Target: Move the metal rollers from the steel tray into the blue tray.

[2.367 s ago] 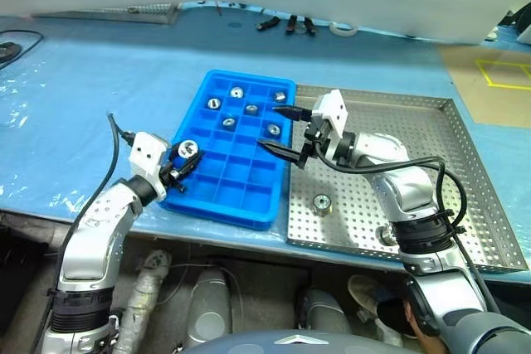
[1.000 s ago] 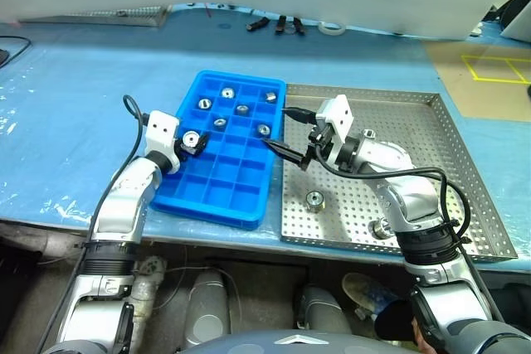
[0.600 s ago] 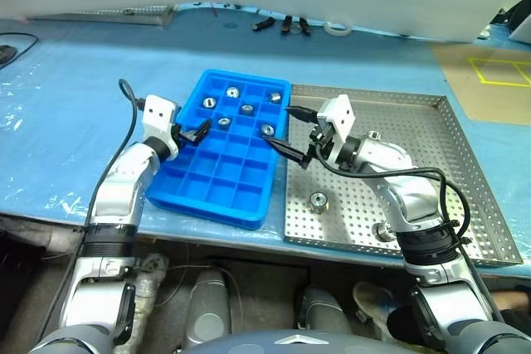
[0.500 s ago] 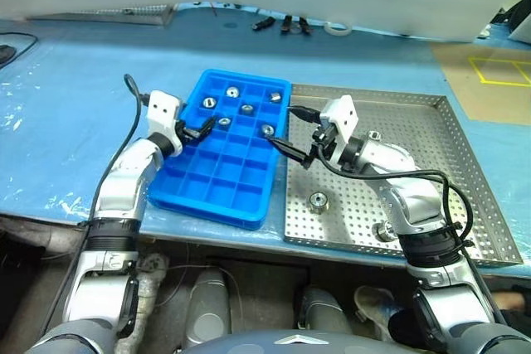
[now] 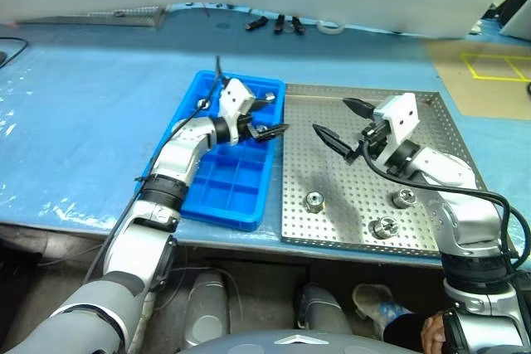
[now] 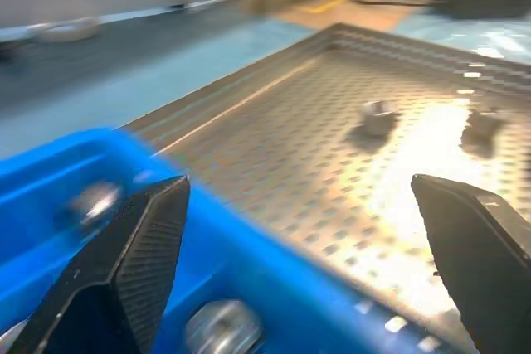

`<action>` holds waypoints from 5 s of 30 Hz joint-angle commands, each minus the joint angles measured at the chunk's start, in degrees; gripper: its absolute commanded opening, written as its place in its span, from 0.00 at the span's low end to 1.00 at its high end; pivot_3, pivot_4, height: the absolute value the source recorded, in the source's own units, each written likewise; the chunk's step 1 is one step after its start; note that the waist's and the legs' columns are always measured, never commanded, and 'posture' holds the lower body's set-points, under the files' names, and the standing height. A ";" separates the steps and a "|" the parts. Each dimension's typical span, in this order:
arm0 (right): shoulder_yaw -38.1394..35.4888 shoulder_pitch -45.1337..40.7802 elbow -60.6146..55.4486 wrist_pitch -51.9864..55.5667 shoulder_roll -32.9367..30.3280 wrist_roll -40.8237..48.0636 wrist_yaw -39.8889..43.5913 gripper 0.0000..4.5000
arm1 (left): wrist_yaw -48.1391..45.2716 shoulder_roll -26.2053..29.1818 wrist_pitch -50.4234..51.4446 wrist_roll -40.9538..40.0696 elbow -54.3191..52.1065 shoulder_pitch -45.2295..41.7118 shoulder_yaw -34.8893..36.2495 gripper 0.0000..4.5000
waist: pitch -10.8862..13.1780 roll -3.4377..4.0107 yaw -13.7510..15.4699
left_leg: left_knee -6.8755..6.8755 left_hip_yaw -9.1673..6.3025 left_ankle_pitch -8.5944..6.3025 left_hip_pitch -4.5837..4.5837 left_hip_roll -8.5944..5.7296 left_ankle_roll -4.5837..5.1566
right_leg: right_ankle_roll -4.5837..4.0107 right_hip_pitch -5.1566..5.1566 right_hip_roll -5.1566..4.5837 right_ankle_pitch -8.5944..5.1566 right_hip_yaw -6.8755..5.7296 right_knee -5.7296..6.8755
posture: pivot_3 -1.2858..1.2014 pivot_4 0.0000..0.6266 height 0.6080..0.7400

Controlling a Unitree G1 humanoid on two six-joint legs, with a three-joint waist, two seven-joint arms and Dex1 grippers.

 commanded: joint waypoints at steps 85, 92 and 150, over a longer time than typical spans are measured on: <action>4.49 4.67 -13.82 11.38 -8.53 12.68 6.04 1.00 | -18.77 8.62 -0.56 8.69 -9.93 2.21 -2.07 0.38 | -0.03 0.16 -4.65 | -1.10 0.74 -0.37 1.27 0.16 0.63 | -0.24 1.12 -0.06 -0.17 0.24 -1.54 | 0.48 0.24 1.00; 11.95 -10.02 -1.08 7.02 -7.53 10.71 16.61 1.00 | -5.02 14.30 13.68 4.98 -33.77 17.55 6.32 0.38 | 0.00 0.20 -1.16 | -1.09 0.65 -0.34 1.15 0.26 0.58 | -0.30 1.11 -0.06 -0.19 -0.04 -1.45 | 0.58 0.24 1.00; 17.84 -17.41 7.95 1.15 -2.04 5.46 27.26 1.00 | 23.39 18.17 19.46 -5.70 -50.65 38.64 18.53 0.99 | 0.01 0.18 7.31 | -0.75 0.32 0.05 0.84 0.37 -0.05 | -0.53 0.43 0.06 -0.39 -0.11 -0.32 | 0.64 0.24 1.00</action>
